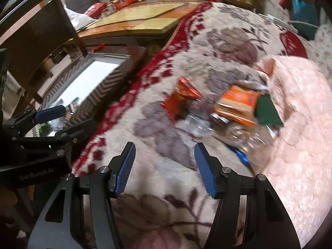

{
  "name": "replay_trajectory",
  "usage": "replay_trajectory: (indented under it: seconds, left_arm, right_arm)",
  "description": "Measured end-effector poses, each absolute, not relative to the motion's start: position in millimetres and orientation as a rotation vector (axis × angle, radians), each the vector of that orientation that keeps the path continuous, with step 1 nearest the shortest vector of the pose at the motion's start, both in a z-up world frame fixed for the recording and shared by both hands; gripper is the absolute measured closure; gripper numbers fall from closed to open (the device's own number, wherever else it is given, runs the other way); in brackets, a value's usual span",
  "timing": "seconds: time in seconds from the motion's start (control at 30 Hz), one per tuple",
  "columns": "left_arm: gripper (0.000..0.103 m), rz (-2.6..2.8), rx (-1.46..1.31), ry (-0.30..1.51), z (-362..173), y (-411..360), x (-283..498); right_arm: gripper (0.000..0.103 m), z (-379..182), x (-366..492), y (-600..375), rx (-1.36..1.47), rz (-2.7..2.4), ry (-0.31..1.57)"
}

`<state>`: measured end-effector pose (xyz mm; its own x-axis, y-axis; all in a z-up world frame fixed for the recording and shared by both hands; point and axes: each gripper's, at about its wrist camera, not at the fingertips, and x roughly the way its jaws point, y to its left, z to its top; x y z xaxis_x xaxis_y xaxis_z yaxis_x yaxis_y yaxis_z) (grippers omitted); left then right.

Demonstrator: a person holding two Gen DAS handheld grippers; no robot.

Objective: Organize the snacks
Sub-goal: 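Return the left tool to the snacks and grasp the red candy packet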

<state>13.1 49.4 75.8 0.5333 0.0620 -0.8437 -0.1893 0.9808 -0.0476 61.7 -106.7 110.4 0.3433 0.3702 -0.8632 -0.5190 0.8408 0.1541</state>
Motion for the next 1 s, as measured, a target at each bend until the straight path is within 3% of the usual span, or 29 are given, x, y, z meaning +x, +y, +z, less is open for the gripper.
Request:
replay_trajectory:
  seconds: [0.53, 1.0]
  left_arm:
    - [0.018, 0.051, -0.097, 1.041, 59.9, 10.8, 52.9]
    - [0.018, -0.070, -0.029, 1.052, 35.9, 7.6, 116.4]
  right_arm:
    - [0.044, 85.3, 81.2, -189.9, -0.033, 0.436, 1.132]
    - [0.044, 74.3, 95.0, -206.9, 0.005, 0.413, 1.150]
